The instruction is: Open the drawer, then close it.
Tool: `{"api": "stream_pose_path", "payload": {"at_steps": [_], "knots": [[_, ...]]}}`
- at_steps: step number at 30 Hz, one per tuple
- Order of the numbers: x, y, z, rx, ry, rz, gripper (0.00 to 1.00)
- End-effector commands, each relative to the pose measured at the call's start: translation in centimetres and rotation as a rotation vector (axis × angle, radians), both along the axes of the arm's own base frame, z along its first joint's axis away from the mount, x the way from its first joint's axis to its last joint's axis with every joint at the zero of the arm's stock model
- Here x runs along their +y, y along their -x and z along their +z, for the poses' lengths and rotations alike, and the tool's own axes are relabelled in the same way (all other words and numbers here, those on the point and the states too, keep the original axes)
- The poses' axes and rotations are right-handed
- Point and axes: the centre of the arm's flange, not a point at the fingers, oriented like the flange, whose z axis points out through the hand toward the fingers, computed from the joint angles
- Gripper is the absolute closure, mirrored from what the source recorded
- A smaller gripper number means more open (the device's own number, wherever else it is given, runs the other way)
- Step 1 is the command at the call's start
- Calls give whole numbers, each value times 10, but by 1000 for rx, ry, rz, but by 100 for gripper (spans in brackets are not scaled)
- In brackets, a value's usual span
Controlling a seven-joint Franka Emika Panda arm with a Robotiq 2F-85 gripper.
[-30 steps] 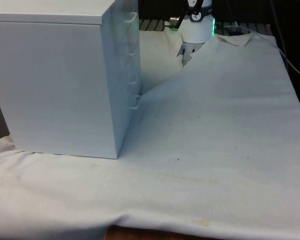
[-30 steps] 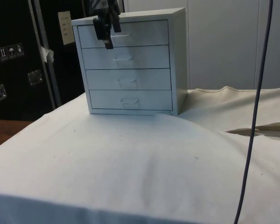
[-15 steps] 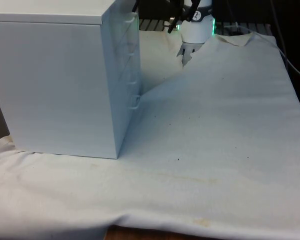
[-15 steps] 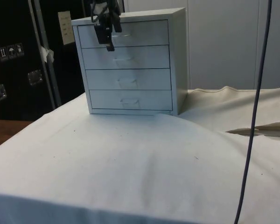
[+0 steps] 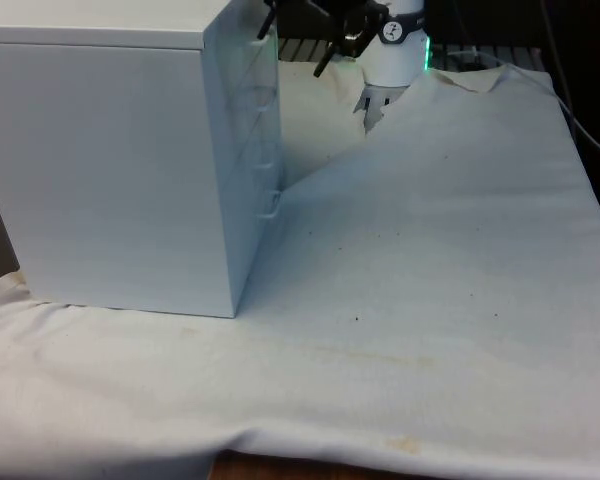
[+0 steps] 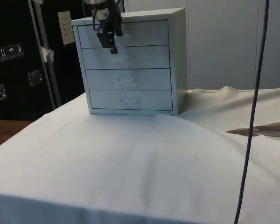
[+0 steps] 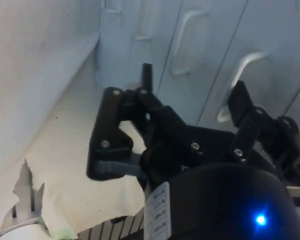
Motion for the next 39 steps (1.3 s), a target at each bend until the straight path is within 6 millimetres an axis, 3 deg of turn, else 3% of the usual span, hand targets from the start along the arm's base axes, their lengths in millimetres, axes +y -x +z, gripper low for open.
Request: {"api": "stream_pose_path", "payload": {"at_steps": [1, 2, 8, 11, 12, 16, 18, 19, 26, 39], "knots": [[-1, 0, 0, 0, 7, 0, 33], [-1, -1, -1, -13, 12, 6, 33], [-2, 0, -1, -16, 28, 6, 68], [-7, -1, 3, -8, 42, 0, 81], [-2, 0, -1, -17, 31, 6, 81], [1, -1, 1, -13, 44, 5, 100], [5, -2, 2, -14, 52, 4, 100], [-3, -1, 3, -10, 46, 4, 100], [26, -5, 2, -10, 93, 5, 100], [54, -9, 0, 2, 156, -3, 100]]}}
